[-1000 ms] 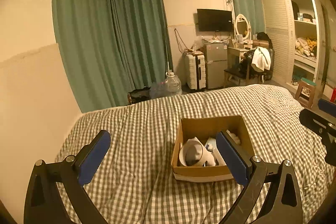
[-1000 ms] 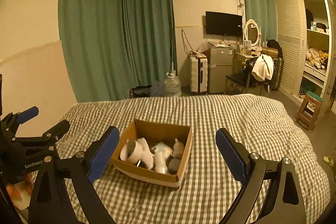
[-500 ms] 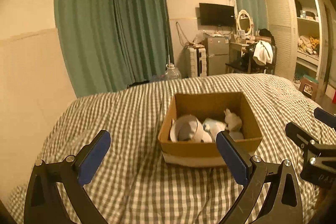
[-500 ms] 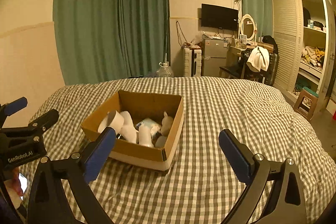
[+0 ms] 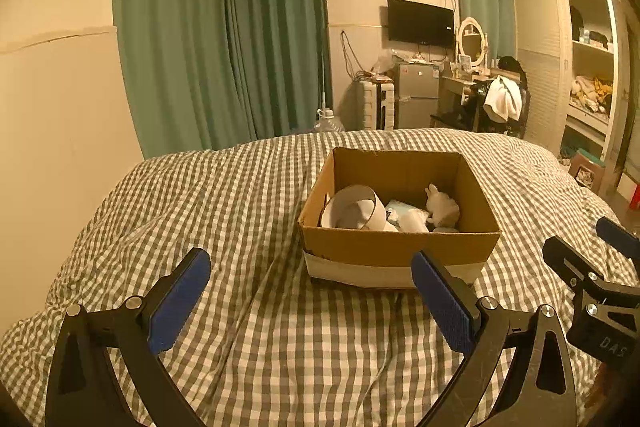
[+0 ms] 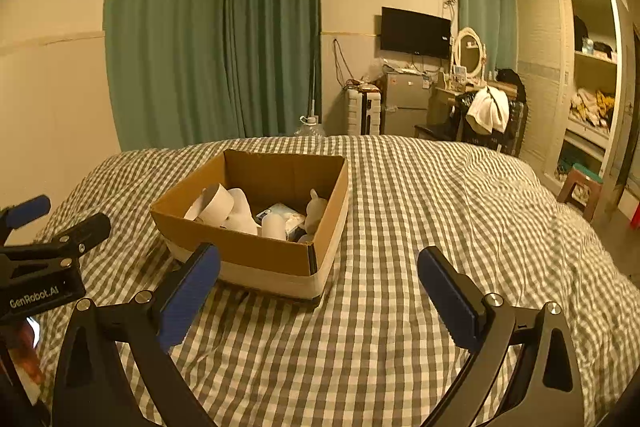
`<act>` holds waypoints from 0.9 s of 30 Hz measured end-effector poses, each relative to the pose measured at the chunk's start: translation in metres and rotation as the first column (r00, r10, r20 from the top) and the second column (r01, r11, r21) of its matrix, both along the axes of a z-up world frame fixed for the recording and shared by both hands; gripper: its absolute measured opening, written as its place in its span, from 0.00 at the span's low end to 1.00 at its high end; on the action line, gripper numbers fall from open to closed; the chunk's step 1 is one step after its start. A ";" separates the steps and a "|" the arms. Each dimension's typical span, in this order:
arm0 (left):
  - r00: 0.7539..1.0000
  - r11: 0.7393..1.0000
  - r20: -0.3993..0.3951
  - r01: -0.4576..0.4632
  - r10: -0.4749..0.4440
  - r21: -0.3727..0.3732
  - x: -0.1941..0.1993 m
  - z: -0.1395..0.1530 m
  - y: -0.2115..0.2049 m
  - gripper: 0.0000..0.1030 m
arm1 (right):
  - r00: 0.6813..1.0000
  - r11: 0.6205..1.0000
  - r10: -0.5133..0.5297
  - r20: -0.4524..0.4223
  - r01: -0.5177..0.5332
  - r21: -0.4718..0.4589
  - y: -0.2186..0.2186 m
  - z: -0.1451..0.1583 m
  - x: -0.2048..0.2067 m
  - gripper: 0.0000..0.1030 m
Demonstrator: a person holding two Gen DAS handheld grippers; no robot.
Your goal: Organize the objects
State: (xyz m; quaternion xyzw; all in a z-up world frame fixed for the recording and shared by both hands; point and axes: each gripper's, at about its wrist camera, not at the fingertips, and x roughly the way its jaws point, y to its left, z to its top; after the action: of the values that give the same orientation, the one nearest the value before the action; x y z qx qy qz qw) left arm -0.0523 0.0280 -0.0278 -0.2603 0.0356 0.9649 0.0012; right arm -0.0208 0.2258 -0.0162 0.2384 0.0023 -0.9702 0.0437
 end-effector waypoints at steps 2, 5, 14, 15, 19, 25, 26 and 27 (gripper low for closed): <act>1.000 1.000 0.005 -0.002 0.002 -0.001 0.000 -0.001 0.001 1.00 | 1.000 1.000 -0.011 0.008 0.011 -0.008 0.002 -0.001 -0.001 0.97; 1.000 1.000 -0.003 0.000 0.000 -0.028 0.000 -0.002 0.005 1.00 | 1.000 1.000 -0.017 0.010 0.017 -0.012 0.004 -0.002 -0.001 0.97; 1.000 0.999 -0.006 0.001 -0.001 -0.046 0.001 -0.003 0.006 1.00 | 1.000 1.000 -0.009 0.019 0.009 -0.007 -0.002 -0.007 -0.002 0.97; 1.000 0.999 -0.004 0.002 -0.002 -0.042 0.001 -0.003 0.005 1.00 | 1.000 1.000 -0.008 0.027 0.008 -0.006 -0.002 -0.008 -0.002 0.97; 1.000 0.999 -0.003 0.001 -0.001 -0.040 0.003 -0.004 0.005 1.00 | 0.999 1.000 -0.011 0.034 0.012 -0.006 -0.004 -0.012 -0.003 0.97; 1.000 0.999 0.002 0.000 0.000 -0.037 0.002 -0.006 0.005 1.00 | 1.000 1.000 -0.011 0.028 0.011 -0.006 -0.004 -0.010 -0.002 0.96; 1.000 0.999 0.005 0.002 -0.002 -0.036 0.002 -0.006 0.005 1.00 | 1.000 1.000 -0.010 0.028 0.010 -0.004 -0.005 -0.010 -0.002 0.96; 1.000 0.999 0.006 0.003 -0.003 -0.037 0.002 -0.006 0.005 1.00 | 1.000 1.000 -0.011 0.025 0.011 -0.003 -0.005 -0.010 -0.002 0.96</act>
State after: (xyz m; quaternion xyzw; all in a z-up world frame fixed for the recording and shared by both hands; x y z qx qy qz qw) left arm -0.0502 0.0333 -0.0339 -0.2629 0.0536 0.9633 -0.0021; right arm -0.0223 0.2208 -0.0266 0.2506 -0.0009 -0.9673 0.0390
